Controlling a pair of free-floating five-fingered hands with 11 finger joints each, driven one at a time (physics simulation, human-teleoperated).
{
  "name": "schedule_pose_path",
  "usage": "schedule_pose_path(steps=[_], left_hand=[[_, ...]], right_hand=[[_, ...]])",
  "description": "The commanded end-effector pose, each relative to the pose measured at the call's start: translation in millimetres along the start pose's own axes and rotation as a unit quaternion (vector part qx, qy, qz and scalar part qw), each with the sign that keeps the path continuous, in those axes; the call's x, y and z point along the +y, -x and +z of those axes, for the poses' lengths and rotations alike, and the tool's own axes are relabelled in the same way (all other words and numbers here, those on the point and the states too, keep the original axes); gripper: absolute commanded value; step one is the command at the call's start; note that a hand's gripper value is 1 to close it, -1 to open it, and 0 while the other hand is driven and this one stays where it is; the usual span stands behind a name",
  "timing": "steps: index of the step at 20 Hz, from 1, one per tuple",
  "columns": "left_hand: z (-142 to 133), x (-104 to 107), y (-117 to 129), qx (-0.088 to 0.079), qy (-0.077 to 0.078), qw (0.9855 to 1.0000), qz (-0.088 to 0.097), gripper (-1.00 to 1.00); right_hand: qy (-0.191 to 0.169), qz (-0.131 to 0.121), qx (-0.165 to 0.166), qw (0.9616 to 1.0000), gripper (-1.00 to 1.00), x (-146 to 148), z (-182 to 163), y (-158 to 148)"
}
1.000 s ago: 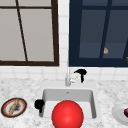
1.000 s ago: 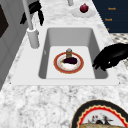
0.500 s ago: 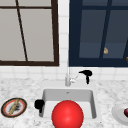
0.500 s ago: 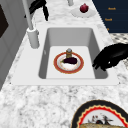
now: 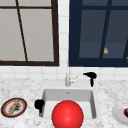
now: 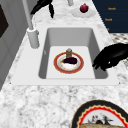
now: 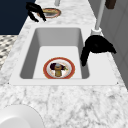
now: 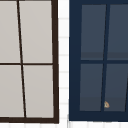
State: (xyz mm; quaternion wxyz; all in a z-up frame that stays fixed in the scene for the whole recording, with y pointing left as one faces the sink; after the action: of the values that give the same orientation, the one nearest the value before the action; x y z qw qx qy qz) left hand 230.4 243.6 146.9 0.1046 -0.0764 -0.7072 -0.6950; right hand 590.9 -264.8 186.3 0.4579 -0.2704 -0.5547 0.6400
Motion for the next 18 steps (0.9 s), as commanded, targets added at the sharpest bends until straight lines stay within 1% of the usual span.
schedule_pose_path(steps=[1, 4, 5, 6, 7, 8, 11, 16, 18], left_hand=[[0.0, 0.0, 0.0, 0.000, 0.000, 1.0000, 0.000, 0.00], [0.0, 0.0, 0.0, 0.000, 0.000, 1.0000, 0.000, 0.00], [0.0, 0.0, 0.0, 0.000, 0.000, 1.0000, 0.000, 0.00], [0.0, 0.0, 0.0, 0.000, 0.000, 1.0000, 0.000, 0.00], [0.0, 0.0, 0.0, 0.000, 0.000, 1.0000, 0.000, 0.00], [0.0, 0.0, 0.0, 0.000, 0.000, 1.0000, 0.000, 0.00], [0.0, 0.0, 0.0, 0.000, 0.000, 1.0000, 0.000, 0.00], [0.0, 0.0, 0.0, 0.000, 0.000, 1.0000, 0.000, 0.00], [0.0, 0.0, 0.0, 0.000, 0.000, 1.0000, 0.000, 0.00]], right_hand=[[0.004, -0.007, 0.012, 0.9999, -1.00, 4.0, 13.3, 0.5], [0.004, -0.006, 0.019, 0.9998, -1.00, 7.2, 27.2, -0.6], [0.003, -0.003, 0.022, 0.9998, -1.00, 7.2, 26.7, -1.6], [0.011, 0.002, 0.024, 0.9997, -1.00, 3.6, 21.9, 4.5], [0.003, 0.003, 0.013, 0.9999, -1.00, 5.6, 21.7, 1.8], [-0.001, 0.002, 0.011, 0.9999, -1.00, 6.4, 22.2, 1.3], [-0.005, 0.001, 0.011, 0.9999, -1.00, 8.0, 22.3, 1.6], [-0.003, 0.003, 0.011, 0.9999, -1.00, 7.5, 23.4, 1.5], [-0.004, 0.004, 0.013, 0.9999, -1.00, 11.0, 28.3, -1.7]])
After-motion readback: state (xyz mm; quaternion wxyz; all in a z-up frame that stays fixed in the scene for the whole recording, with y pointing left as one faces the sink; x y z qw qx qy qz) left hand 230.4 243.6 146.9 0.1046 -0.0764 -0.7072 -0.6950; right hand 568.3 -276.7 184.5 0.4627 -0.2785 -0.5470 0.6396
